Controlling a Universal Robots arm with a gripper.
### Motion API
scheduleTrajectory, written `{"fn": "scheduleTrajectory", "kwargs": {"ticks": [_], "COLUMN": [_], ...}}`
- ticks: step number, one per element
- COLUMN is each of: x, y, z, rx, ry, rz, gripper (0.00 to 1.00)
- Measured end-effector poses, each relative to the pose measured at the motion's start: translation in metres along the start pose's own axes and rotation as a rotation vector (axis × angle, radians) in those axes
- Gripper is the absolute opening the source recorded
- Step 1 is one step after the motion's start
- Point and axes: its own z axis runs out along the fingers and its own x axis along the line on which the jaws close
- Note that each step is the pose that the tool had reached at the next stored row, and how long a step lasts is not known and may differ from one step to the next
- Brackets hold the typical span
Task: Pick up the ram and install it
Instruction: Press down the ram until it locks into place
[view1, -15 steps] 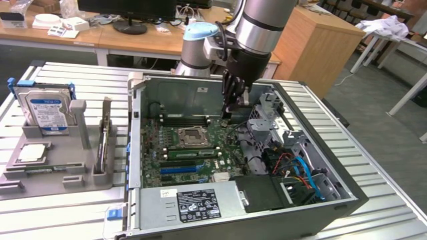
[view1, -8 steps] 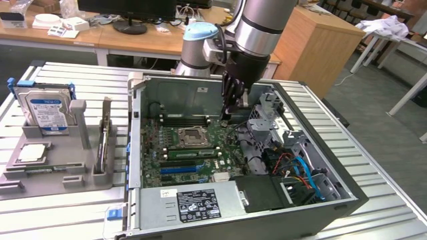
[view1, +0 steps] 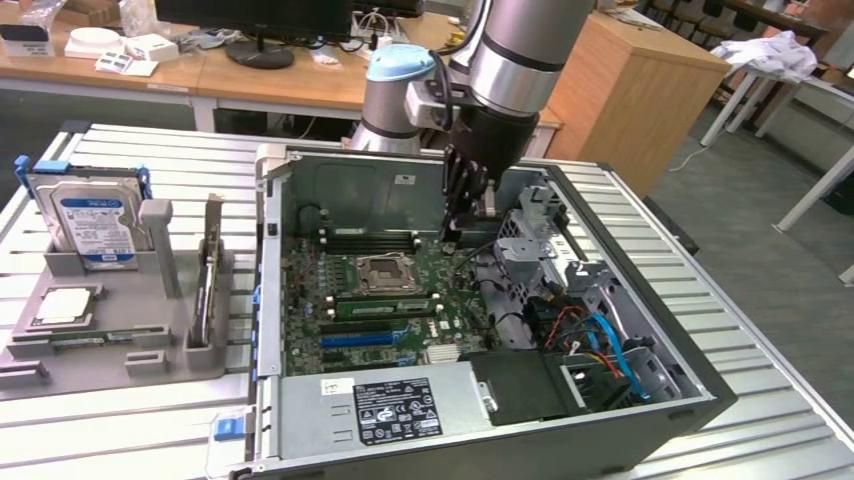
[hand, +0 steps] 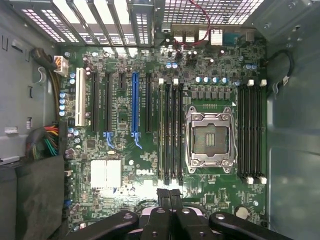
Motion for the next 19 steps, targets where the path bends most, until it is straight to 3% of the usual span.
{"fn": "scheduleTrajectory", "kwargs": {"ticks": [19], "x": [0.0003], "y": [-0.0003], "z": [0.0096], "rx": [0.0000], "ry": [0.0000], "rz": [0.000], "gripper": [0.11]}}
